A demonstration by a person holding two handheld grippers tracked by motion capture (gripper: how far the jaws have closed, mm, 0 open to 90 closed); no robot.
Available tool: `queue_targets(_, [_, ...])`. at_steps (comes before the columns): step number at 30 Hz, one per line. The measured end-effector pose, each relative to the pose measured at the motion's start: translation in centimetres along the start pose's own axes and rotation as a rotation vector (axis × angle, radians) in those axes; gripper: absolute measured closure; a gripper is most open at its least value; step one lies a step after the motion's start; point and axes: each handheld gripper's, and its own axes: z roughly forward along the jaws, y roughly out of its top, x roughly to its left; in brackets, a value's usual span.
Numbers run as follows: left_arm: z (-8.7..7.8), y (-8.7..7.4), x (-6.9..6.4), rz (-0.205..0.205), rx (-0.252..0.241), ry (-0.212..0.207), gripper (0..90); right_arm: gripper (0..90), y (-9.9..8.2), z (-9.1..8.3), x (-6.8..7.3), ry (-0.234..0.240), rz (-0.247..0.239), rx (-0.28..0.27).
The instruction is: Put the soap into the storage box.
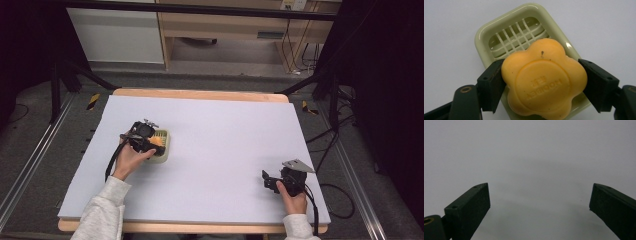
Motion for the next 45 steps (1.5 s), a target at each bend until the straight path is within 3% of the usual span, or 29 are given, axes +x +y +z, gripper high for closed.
queue_targets(22, [0.2, -0.2, 0.0, -0.002, -0.022, -0.003, 24.2, 3.7, 0.0, 0.0, 0.0, 0.001, -0.005, 0.002])
queue_targets(30, [-0.7, -0.2, 0.2, -0.027, -0.071, -0.022, 23.1, 3.7, 0.0, 0.0, 0.0, 0.003, -0.004, 0.004])
queue_targets(33, [-1.0, -0.2, 0.2, -0.016, -0.075, -0.016, 23.0, 3.7, 0.0, 0.0, 0.0, 0.000, -0.005, 0.003])
queue_targets(45, [-3.6, -1.1, 0.4, -0.036, -0.203, -0.027, 20.6, 3.7, 0.0, 0.0, 0.0, 0.002, -0.002, 0.001])
